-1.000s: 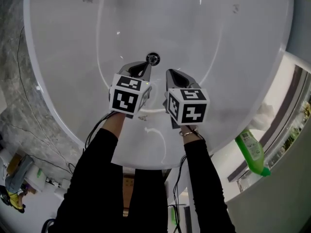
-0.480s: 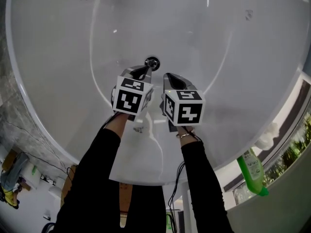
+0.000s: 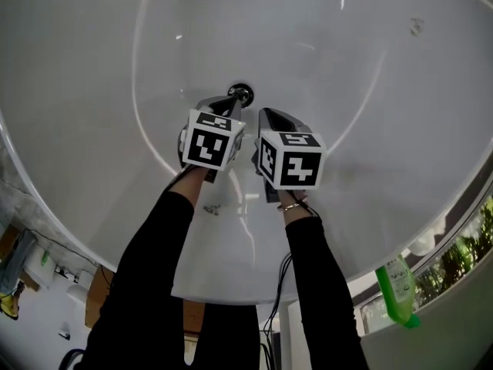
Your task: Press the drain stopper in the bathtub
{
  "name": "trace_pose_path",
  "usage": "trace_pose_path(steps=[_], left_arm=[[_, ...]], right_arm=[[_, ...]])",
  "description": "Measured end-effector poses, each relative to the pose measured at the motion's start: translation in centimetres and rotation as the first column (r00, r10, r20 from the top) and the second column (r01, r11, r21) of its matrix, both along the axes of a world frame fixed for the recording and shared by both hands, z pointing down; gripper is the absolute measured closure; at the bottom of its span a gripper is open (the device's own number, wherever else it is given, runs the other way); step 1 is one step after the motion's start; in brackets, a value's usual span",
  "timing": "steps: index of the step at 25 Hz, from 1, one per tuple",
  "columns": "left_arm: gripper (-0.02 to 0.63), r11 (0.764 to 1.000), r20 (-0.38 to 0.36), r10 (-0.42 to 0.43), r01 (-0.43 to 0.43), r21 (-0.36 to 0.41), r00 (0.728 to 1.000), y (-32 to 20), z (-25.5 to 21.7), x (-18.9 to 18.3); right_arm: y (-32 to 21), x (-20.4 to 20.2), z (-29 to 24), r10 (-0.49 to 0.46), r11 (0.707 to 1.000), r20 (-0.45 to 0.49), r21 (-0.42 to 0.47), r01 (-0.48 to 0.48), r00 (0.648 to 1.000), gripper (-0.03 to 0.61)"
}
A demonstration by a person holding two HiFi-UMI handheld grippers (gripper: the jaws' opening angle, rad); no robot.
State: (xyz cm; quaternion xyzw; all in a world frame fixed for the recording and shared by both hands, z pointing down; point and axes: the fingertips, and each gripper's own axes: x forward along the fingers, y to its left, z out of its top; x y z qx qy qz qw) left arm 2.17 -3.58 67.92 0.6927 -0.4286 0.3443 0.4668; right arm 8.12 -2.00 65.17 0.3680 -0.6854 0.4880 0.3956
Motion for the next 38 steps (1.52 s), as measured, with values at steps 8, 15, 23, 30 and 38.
trace_pose_path(steps=[8, 15, 23, 30, 38], left_arm=[[0.609, 0.999, 0.011, -0.014, 0.014, -0.036, 1.0, 0.4, 3.0, 0.3], [0.609, 0.997, 0.012, -0.027, 0.028, -0.071, 1.0, 1.0, 5.5, 0.6], [0.609, 0.996, 0.012, -0.021, 0.022, -0.085, 1.0, 0.7, 7.0, 0.3], [0.609, 0.996, 0.042, 0.004, 0.0, -0.094, 0.999, 0.8, 8.2, 0.7], [0.609, 0.995, 0.072, 0.067, -0.06, -0.084, 0.995, 0.8, 8.3, 0.9]], right_arm=[[0.7, -0.4, 1.8, -0.018, 1.0, -0.002, -0.013, 0.018, 1.0, 0.577], [1.3, 0.7, 3.4, -0.003, 0.999, -0.017, -0.046, 0.003, 1.0, 0.577], [1.4, 0.6, 4.4, 0.007, 0.998, -0.021, -0.058, -0.008, 1.0, 0.577], [1.5, 1.2, 4.8, 0.006, 0.998, -0.036, -0.059, -0.009, 0.999, 0.577], [1.6, 1.8, 5.0, 0.021, 0.998, -0.04, -0.066, -0.024, 0.999, 0.577]])
